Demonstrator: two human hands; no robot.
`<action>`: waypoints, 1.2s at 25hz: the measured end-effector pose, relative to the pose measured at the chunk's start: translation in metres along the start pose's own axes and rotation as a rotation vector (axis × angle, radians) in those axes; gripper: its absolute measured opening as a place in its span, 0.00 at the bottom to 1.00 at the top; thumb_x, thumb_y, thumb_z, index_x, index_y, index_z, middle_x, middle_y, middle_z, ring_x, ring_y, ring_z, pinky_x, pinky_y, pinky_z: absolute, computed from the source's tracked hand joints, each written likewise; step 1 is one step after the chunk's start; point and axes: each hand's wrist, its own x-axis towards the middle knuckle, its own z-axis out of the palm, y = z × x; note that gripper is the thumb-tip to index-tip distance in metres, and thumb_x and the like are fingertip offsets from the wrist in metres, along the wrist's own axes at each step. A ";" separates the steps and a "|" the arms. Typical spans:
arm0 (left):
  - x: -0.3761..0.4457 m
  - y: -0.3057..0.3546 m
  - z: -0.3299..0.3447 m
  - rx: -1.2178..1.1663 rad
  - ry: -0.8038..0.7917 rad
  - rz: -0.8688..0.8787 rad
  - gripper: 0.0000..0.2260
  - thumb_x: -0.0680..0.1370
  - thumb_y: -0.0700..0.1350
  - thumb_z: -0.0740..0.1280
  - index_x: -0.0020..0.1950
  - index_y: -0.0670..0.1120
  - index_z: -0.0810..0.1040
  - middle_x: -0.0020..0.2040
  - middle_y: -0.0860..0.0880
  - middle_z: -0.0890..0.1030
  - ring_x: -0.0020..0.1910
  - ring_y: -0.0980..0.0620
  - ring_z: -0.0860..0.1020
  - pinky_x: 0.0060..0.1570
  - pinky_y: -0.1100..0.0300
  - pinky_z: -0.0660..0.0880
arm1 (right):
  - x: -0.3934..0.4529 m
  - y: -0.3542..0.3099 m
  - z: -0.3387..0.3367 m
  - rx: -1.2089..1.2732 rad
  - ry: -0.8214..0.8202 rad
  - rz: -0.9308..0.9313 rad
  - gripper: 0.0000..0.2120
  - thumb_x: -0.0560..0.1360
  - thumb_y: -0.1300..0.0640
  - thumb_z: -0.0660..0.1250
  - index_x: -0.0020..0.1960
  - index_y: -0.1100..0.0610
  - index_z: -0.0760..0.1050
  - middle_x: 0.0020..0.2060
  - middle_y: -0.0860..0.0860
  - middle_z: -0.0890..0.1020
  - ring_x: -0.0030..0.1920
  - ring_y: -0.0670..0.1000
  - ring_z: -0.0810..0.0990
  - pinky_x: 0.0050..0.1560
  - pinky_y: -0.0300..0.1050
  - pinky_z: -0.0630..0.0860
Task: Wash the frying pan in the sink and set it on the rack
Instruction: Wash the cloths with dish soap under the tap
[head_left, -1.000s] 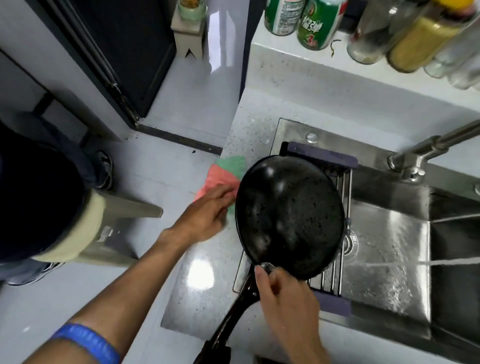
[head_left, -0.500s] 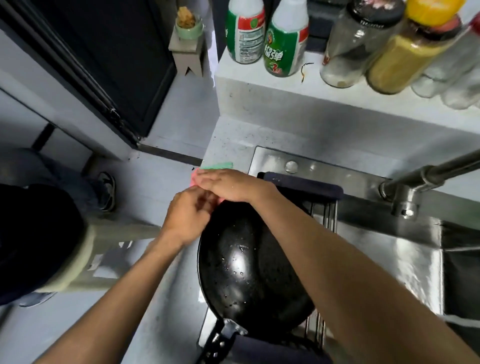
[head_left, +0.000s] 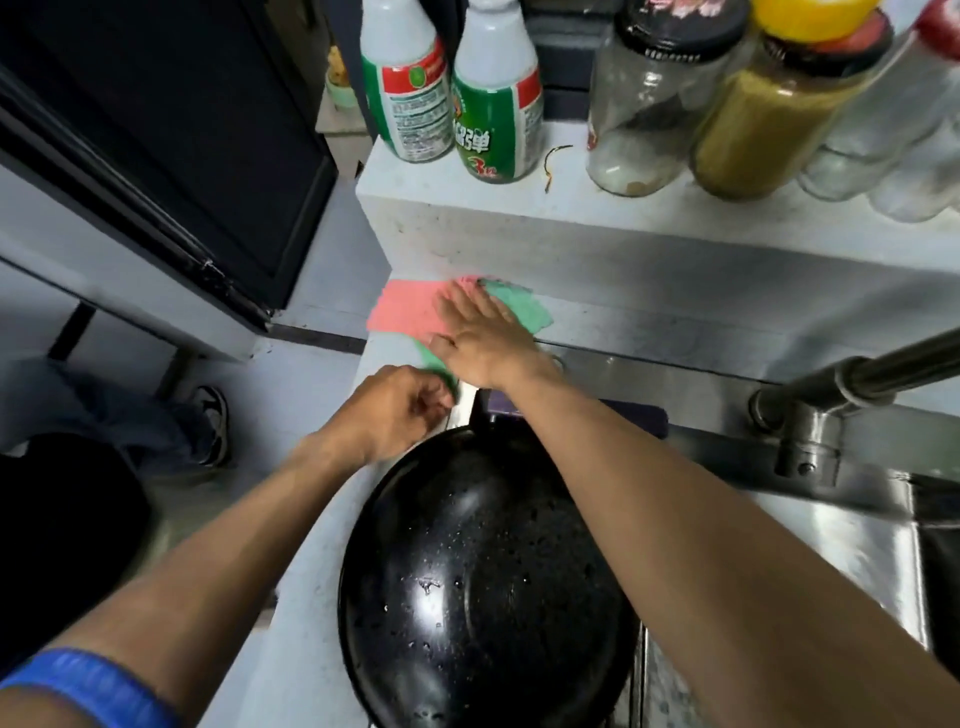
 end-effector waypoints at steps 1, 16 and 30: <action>0.012 0.006 0.001 0.052 -0.010 0.029 0.06 0.71 0.36 0.70 0.41 0.46 0.83 0.38 0.53 0.83 0.39 0.55 0.80 0.43 0.61 0.74 | -0.002 0.006 -0.002 -0.068 0.073 0.079 0.28 0.85 0.44 0.45 0.82 0.53 0.48 0.81 0.49 0.46 0.80 0.50 0.41 0.78 0.52 0.39; 0.049 0.033 0.027 0.411 0.008 0.204 0.16 0.70 0.52 0.76 0.52 0.48 0.75 0.61 0.51 0.75 0.55 0.44 0.74 0.49 0.54 0.73 | -0.111 0.146 0.045 0.141 0.300 0.536 0.29 0.82 0.37 0.42 0.80 0.43 0.41 0.80 0.49 0.38 0.79 0.55 0.33 0.75 0.54 0.33; -0.115 0.153 0.085 -0.433 0.349 -0.067 0.07 0.74 0.38 0.70 0.41 0.50 0.80 0.39 0.54 0.83 0.41 0.55 0.80 0.46 0.62 0.74 | -0.275 0.038 0.113 1.559 1.041 0.763 0.08 0.81 0.63 0.64 0.48 0.54 0.79 0.44 0.54 0.82 0.41 0.50 0.80 0.44 0.42 0.78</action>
